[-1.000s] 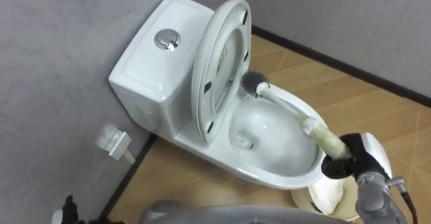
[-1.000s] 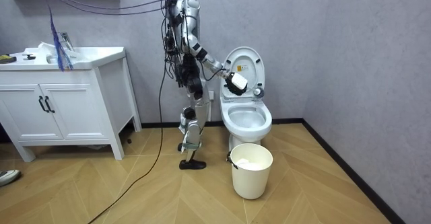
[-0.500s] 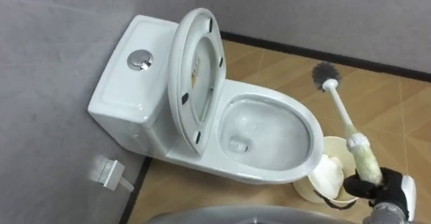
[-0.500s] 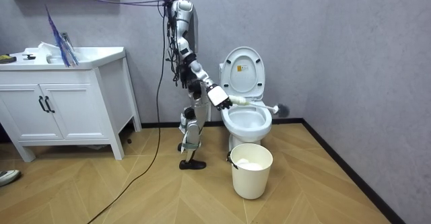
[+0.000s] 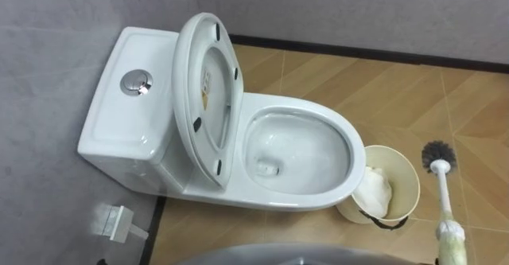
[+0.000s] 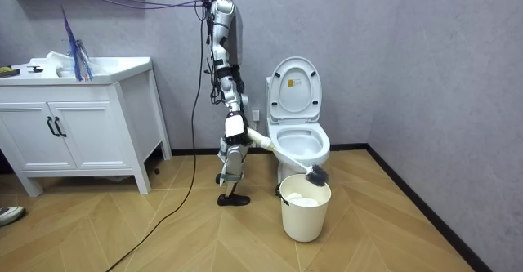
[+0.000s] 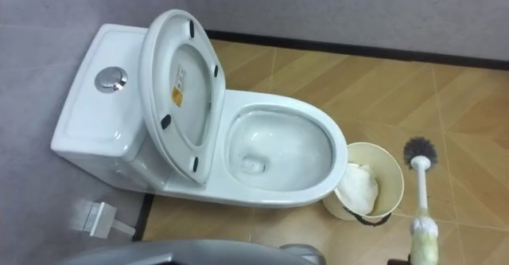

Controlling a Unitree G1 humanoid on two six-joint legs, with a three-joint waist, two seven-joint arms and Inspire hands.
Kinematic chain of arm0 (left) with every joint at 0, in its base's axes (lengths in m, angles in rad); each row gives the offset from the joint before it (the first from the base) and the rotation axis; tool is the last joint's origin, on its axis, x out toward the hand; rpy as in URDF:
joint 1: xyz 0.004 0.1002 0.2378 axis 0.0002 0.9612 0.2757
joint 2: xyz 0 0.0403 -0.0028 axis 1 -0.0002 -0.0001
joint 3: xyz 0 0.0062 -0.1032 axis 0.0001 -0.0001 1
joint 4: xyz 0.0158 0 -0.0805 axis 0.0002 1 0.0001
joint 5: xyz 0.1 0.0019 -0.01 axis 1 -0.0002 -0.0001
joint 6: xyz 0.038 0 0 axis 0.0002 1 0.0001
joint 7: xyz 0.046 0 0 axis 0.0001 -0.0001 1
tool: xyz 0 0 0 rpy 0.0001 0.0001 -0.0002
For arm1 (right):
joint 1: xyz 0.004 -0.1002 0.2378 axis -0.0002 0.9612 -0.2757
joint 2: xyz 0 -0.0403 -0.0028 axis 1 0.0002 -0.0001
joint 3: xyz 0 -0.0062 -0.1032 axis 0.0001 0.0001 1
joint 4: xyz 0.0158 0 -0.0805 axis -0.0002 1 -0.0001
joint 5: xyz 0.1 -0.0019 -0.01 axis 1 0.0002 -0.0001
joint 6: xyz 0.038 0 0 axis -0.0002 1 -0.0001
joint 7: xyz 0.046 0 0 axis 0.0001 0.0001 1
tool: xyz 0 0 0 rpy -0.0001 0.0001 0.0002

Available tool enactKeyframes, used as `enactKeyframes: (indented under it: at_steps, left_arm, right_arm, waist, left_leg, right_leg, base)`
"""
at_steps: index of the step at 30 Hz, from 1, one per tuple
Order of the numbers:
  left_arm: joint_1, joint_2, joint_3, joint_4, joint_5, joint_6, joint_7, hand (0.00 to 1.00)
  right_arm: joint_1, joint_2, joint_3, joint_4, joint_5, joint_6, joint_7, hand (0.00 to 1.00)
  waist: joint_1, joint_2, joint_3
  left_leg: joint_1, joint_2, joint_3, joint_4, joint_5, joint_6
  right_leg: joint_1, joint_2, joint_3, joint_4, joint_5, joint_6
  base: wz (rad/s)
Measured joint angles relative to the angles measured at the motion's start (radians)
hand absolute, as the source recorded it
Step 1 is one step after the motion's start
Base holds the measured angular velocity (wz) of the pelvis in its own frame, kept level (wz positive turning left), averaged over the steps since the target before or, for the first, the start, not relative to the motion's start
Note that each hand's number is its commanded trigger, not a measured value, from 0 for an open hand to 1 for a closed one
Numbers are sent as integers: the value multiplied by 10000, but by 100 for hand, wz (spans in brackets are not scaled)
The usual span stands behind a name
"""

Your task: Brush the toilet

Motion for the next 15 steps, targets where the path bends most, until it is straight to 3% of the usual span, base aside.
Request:
enactKeyframes:
  at_steps: [2,3,4,5,8,12,13,15]
  left_arm:
    - [1,-1,4,20,-2,0,-1,0]
    - [8,-2,4,42,-12,-4,-1,0]
    - [7,3,6,164,-21,-11,0,0]
    - [8,3,7,233,-27,-10,0,0]
    - [45,14,3,610,-27,20,-1,0]
    - [228,21,-7,615,-3,55,-161,0]
    - [226,21,-11,614,0,60,-211,0]
    - [199,21,-23,614,1,61,-272,0]
  right_arm:
    - [-73,1,-3,161,0,21,15,100]
    - [-81,1,-5,219,-9,22,31,73]
    - [-194,-2,-69,423,-15,17,31,64]
    - [-271,-3,-108,554,-16,21,31,100]
    - [-465,-7,-253,998,-140,112,42,100]
    - [-462,-18,-284,1002,-413,264,85,92]
    - [-477,-18,-277,1002,-648,294,85,70]
    - [-543,-17,-256,1003,-1057,322,84,0]
  waist:
    - [-7,27,4]
    - [-3,44,2]
    - [-1,59,1]
    - [-7,47,-6]
    - [-32,84,18]
    - [-41,50,21]
    - [-32,31,20]
    - [2,37,30]
  left_leg:
    - [13,9,19,-3,-8,-6]
    - [28,13,13,-5,-8,-7]
    - [53,15,8,-5,-8,-7]
    - [68,17,0,-8,-9,-8]
    - [197,22,-6,-62,-20,-22]
    - [231,11,-19,-53,-27,-24]
    - [245,11,-19,-49,-28,-22]
    - [274,11,-16,-48,-30,-19]
  right_leg:
    - [10,8,5,-7,0,0]
    - [22,14,14,-6,0,-1]
    - [41,17,17,-4,0,-1]
    - [52,19,13,-3,0,-1]
    - [170,33,12,-7,-10,-8]
    - [191,25,32,-5,-18,-10]
    - [197,23,34,-14,-18,-10]
    - [202,30,61,-136,-16,-9]
  base:
    - [0]
    - [0]
    - [0]
    - [0]
    - [0]
    - [0]
    - [0]
    - [-4]
